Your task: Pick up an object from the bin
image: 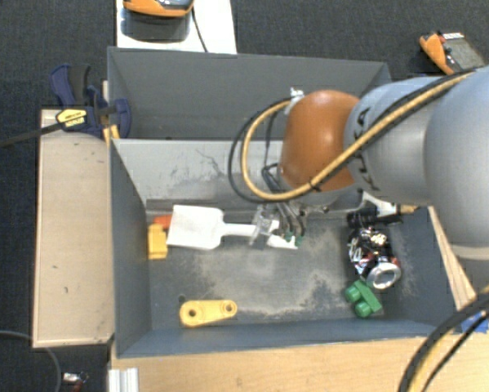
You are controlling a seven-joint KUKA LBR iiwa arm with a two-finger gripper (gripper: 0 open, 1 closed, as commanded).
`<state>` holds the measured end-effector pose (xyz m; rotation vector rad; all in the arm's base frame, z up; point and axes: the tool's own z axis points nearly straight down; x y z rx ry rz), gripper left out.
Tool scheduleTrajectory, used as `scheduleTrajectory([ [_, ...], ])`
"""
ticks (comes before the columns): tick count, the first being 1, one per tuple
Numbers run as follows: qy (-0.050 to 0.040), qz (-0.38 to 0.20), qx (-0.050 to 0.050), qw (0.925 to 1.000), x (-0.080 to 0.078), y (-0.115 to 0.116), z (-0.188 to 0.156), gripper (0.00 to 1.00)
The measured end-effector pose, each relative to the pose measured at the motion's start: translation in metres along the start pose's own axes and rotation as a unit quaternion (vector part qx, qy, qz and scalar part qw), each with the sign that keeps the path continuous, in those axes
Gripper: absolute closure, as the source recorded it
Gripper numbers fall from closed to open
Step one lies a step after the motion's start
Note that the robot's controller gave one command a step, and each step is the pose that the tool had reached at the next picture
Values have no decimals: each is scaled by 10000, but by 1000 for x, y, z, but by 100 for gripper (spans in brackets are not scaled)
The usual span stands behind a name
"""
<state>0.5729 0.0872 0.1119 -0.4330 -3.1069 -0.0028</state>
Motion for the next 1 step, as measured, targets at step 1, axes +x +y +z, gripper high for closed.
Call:
scheduleTrajectory([
  [1,4,-6,2,10000,0,0,-47,100],
])
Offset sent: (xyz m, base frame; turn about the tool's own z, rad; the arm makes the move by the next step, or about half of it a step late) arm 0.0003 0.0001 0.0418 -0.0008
